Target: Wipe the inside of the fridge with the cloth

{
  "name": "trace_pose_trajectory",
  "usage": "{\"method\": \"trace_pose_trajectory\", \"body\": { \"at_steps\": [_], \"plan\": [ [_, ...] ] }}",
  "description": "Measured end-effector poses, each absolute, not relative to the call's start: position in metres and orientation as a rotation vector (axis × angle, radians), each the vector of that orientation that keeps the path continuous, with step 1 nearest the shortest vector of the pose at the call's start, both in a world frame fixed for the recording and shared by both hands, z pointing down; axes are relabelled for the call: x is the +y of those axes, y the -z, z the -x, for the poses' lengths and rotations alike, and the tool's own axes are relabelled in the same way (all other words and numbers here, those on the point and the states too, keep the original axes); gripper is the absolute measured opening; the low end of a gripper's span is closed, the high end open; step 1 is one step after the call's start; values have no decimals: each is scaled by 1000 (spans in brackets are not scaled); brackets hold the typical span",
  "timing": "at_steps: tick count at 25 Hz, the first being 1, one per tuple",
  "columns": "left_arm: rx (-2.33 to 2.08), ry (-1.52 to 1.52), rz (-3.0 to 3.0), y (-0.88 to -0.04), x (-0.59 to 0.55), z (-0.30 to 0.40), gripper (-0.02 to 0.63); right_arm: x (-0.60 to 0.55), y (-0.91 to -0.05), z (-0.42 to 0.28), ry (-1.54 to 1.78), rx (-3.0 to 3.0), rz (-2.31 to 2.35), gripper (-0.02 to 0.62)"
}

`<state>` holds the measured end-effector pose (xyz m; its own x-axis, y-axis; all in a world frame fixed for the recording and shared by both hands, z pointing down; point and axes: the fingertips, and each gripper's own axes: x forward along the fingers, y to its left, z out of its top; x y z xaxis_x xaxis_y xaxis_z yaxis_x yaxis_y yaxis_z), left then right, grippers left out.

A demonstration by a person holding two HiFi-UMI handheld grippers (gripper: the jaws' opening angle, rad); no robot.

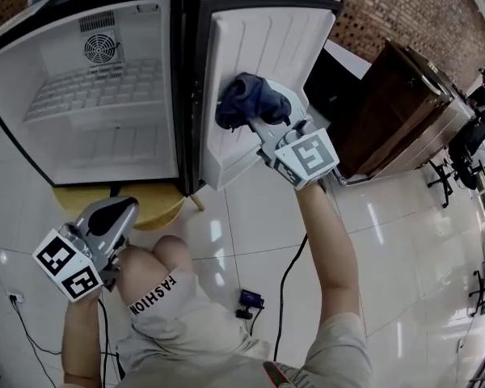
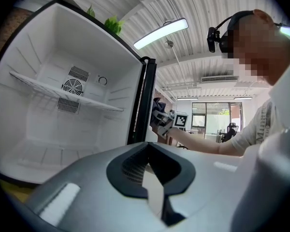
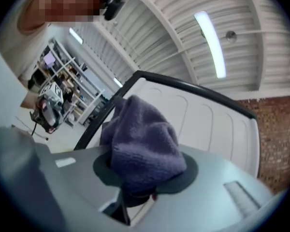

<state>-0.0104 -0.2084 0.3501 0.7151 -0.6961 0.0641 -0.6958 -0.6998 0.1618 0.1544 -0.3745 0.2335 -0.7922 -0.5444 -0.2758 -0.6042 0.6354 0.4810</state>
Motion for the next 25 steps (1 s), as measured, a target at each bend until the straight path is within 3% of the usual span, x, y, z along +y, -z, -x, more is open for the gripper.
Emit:
{"method": "trace_pose_trajectory", "body": {
  "at_steps": [8, 18, 23, 25],
  "plan": [
    [-1099, -7, -2739, -365, -210, 10, 3, -473, -228, -217, -528, 2610, 1263, 117],
    [-1116, 2, -2717, -368, -207, 14, 2, -478, -218, -223, -571, 2662, 1361, 118],
    [-1106, 54, -2729, -360, -198, 30, 2, -521, -210, -263, -184, 2538, 1370, 118],
    [-1125, 74, -2736, -352, -198, 38, 2, -538, -212, -270, -184, 2549, 1438, 119]
  ]
}}
